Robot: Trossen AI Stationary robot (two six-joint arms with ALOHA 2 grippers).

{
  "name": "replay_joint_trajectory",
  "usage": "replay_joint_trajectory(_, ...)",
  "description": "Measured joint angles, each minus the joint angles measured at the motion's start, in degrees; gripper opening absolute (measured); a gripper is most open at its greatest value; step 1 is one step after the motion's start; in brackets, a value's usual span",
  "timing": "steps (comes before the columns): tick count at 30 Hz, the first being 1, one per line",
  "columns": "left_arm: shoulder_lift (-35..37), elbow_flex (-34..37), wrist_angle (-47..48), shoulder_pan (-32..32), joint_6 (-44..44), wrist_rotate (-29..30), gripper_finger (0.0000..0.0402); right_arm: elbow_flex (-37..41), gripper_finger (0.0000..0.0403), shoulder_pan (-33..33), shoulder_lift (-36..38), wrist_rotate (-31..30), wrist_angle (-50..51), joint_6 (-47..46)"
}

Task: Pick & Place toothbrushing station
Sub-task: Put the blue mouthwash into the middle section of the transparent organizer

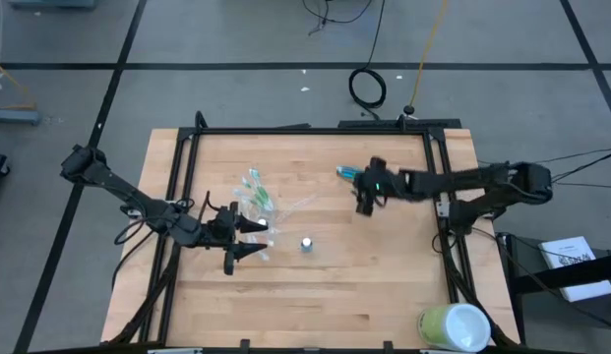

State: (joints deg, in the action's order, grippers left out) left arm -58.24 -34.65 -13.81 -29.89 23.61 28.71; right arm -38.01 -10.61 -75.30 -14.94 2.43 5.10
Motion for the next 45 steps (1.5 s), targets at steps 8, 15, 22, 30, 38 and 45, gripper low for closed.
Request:
replay_joint_trajectory(8, 0.02, 0.02, 1.09, 0.68, -0.83, 0.26, 0.0218, -2.63, 0.025, -17.41, -7.09, 14.38, -1.07, 5.28)
replay_joint_trajectory(15, 0.0, 0.04, 2.22, 0.68, -0.69, 0.29, 0.0218, -2.7, 0.0241, -18.99, -13.17, 16.62, -5.9, 11.12)
replay_joint_trajectory(22, 0.0, 0.04, 2.17, 0.94, -0.87, 0.33, 0.0218, -2.7, 0.0236, -21.5, -17.56, 16.88, -8.33, 12.13)
replay_joint_trajectory(30, 0.0, 0.04, 2.19, 2.16, -0.67, 0.37, 0.0218, -2.87, 0.0233, -23.99, -20.0, 21.06, -8.61, 10.29)
replay_joint_trajectory(38, 0.02, 0.04, 2.22, 2.99, -0.67, 0.37, 0.0218, -2.74, 0.0179, -22.09, -18.83, 20.58, -7.57, 10.64)
replay_joint_trajectory(45, 0.0, 0.04, 2.22, 2.97, -0.67, 0.35, 0.0218, -2.7, 0.0145, -20.87, -18.34, 20.59, -7.82, 10.83)
